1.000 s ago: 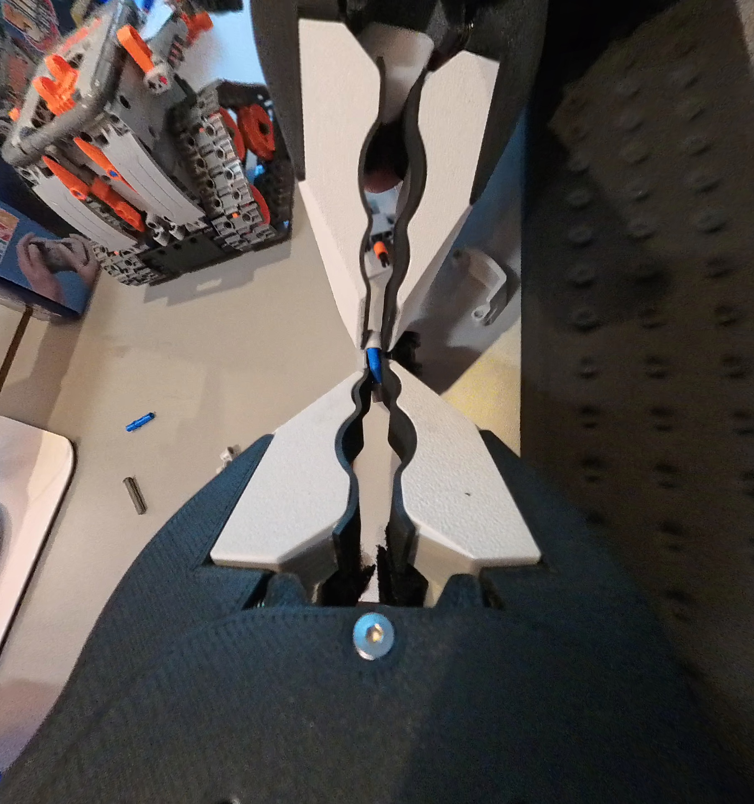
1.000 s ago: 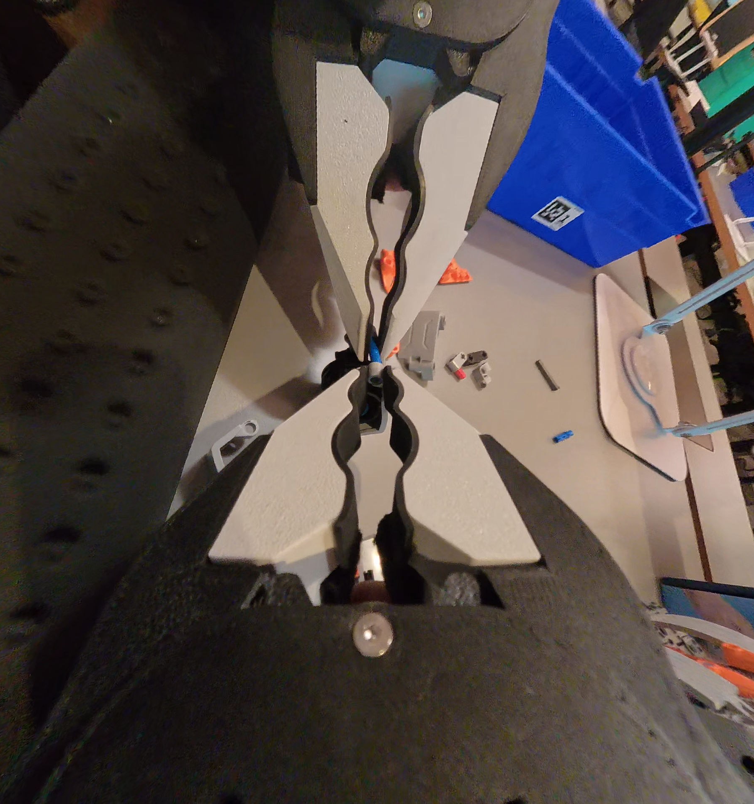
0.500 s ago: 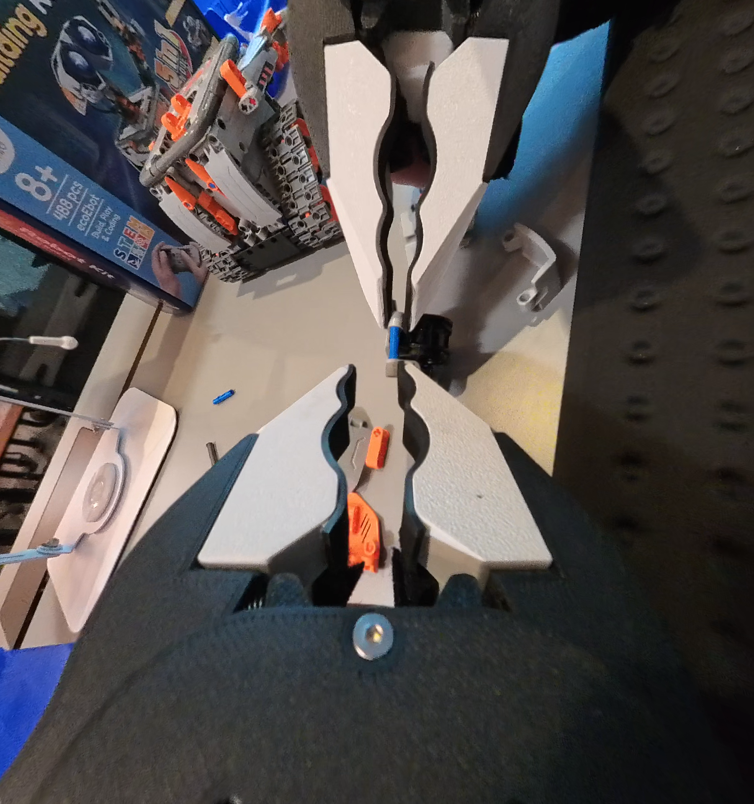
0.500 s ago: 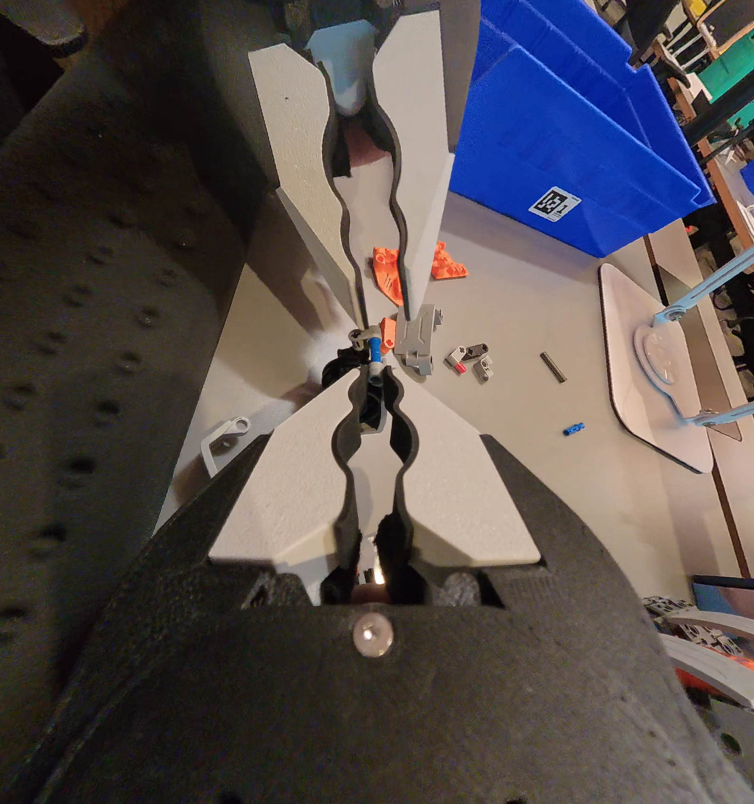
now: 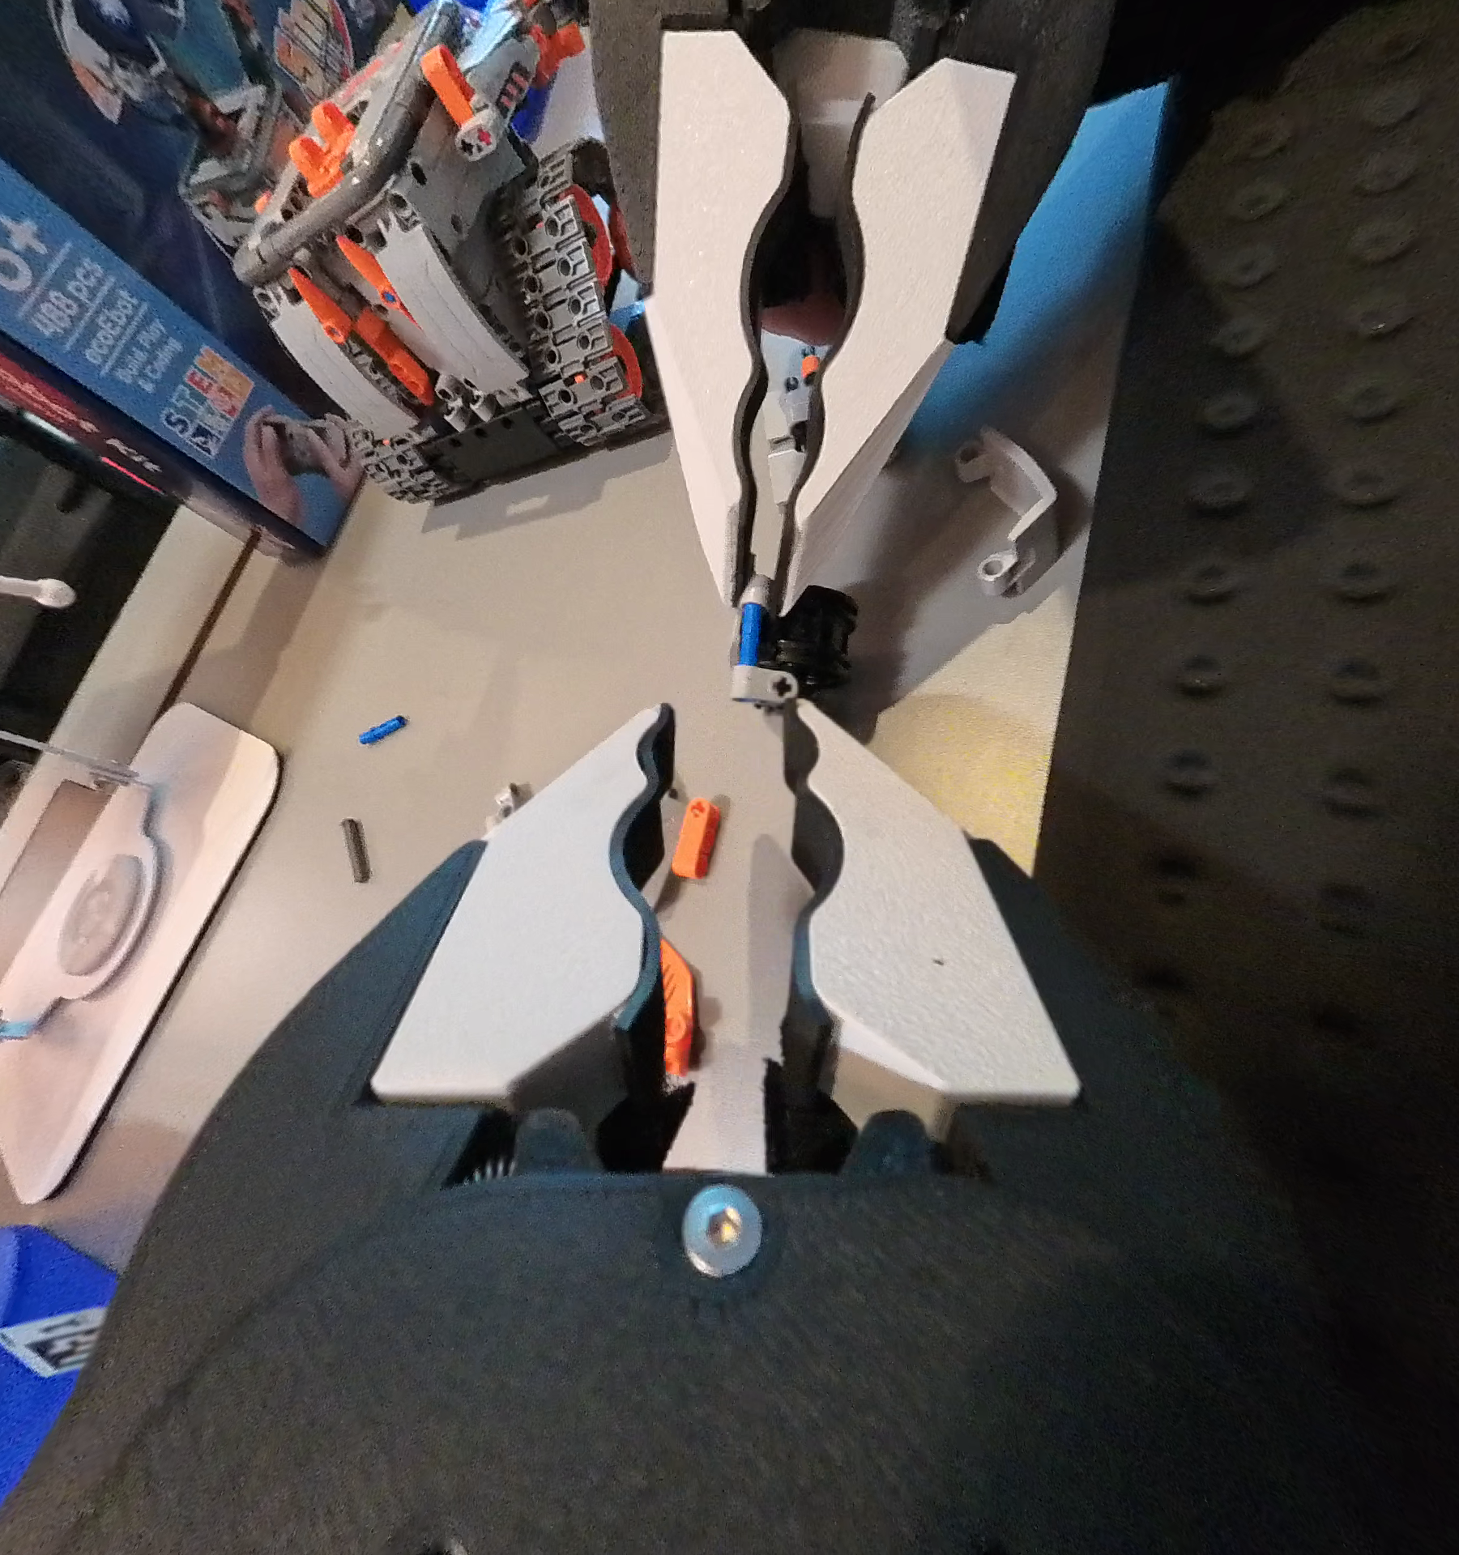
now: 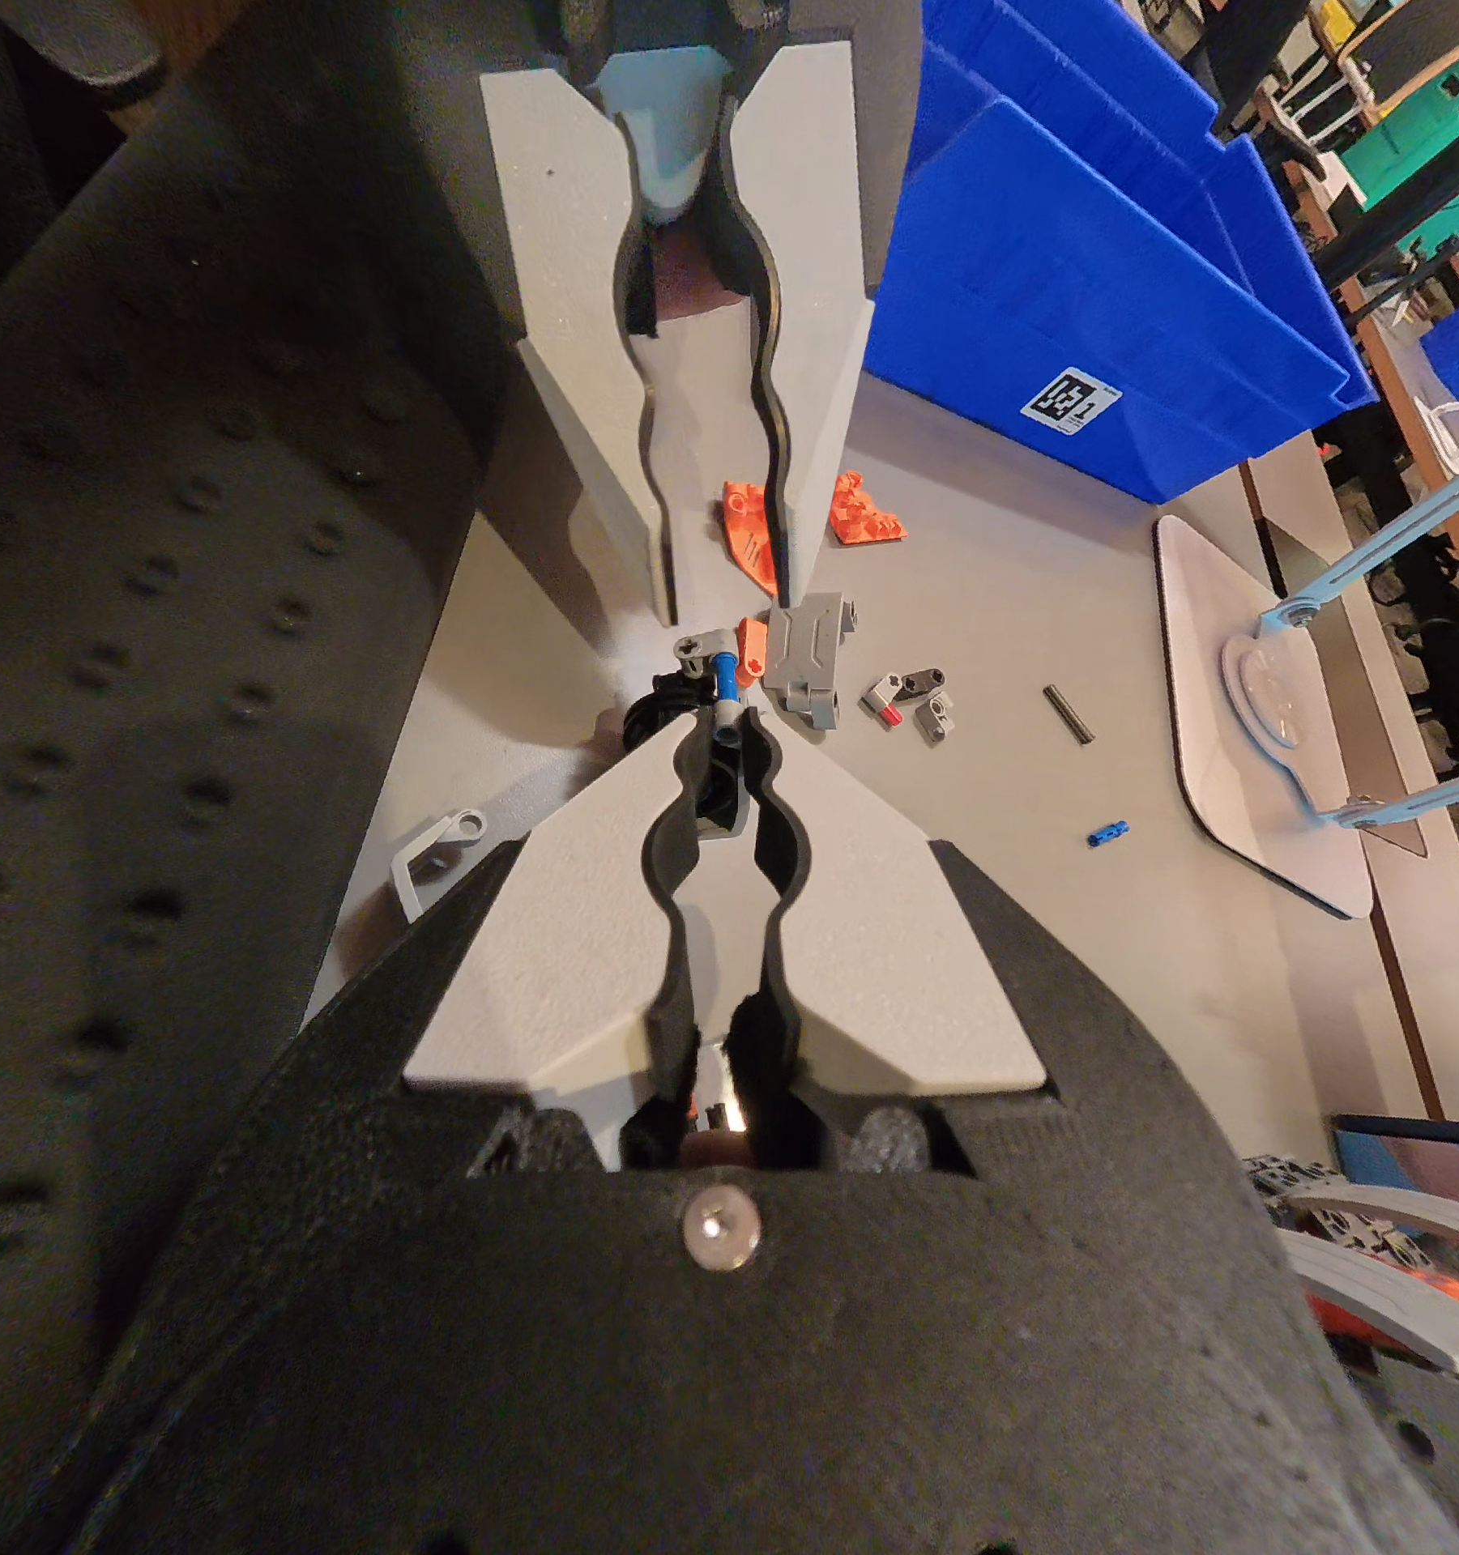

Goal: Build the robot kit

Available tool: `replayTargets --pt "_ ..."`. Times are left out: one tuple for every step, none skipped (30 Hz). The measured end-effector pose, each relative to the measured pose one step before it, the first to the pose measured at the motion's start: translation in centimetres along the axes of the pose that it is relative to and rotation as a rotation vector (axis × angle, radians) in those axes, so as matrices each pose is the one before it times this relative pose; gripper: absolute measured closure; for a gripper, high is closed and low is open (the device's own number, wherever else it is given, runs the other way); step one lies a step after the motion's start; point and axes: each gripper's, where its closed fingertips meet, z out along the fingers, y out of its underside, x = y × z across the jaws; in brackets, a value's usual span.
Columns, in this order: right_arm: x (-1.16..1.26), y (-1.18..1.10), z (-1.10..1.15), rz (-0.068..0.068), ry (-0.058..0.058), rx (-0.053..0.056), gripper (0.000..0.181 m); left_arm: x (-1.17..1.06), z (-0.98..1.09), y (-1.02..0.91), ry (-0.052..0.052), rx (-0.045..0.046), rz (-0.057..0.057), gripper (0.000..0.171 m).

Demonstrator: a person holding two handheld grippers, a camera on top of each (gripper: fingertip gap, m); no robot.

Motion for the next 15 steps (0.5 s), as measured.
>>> replayTargets --pt "-0.015 -0.013 0.008 0.0006 -0.0013 0.0014 0.177 0.122 0.073 0.078 -0.0027 -0.00421 0.0063 0.146" --pt "-0.029 -0.019 0.009 0.0018 -0.0024 0.001 0.177 0.142 0.187 0.114 0.0 -0.00758 0.0111 0.142" --pt "-0.024 -0.023 0.01 -0.0004 -0.0002 0.0015 0.177 0.122 0.238 0.045 0.0012 -0.00519 0.0117 0.14" --pt "-0.01 -0.011 0.001 -0.0002 0.0009 -0.0005 0.177 0.052 0.184 -0.041 -0.0038 0.0005 0.0204 0.148" --pt "0.014 0.025 -0.004 0.0012 0.0008 -0.0016 0.177 0.071 0.142 -0.037 -0.0018 -0.00309 0.0236 0.151" --pt "0.008 0.036 -0.02 0.0005 0.0006 -0.0007 0.177 0.187 0.115 -0.106 0.006 -0.00141 0.0109 0.155" --pt "-0.007 0.003 -0.01 0.0009 -0.0004 -0.0007 0.177 0.137 0.126 -0.092 0.0003 -0.00112 0.0094 0.158" --pt "0.006 0.016 0.005 -0.0006 0.0013 -0.0017 0.177 -0.036 0.081 -0.02 -0.0136 -0.00411 0.0194 0.158" --pt "-0.011 0.006 -0.01 0.0 -0.0005 -0.0002 0.177 -0.009 0.01 -0.015 -0.0054 -0.00362 0.0125 0.158" --pt "-0.005 -0.006 0.002 0.002 -0.0005 0.0001 0.177 -0.007 -0.004 -0.009 -0.0015 -0.00226 0.0083 0.158" --pt "-0.011 0.005 -0.001 0.0019 -0.0016 -0.0002 0.177 -0.008 0.005 -0.017 -0.0041 0.0021 0.0125 0.159" --pt "-0.022 -0.002 -0.008 -0.0001 0.001 -0.0001 0.177 0.016 -0.026 -0.023 -0.0052 -0.00105 0.0181 0.159" --pt "0.005 0.019 0.002 0.0037 0.0022 -0.0023 0.177 -0.007 0.018 -0.033 -0.0077 -0.00569 0.0196 0.159" --pt "-0.02 0.013 0.002 -0.003 0.0023 -0.0021 0.177 -0.028 0.02 -0.008 -0.0072 -0.00402 0.012 0.159" --pt "-0.026 -0.022 0.004 -0.0023 0.0009 -0.0002 0.178 0.029 -0.002 -0.024 0.0014 0.00189 0.0048 0.16"
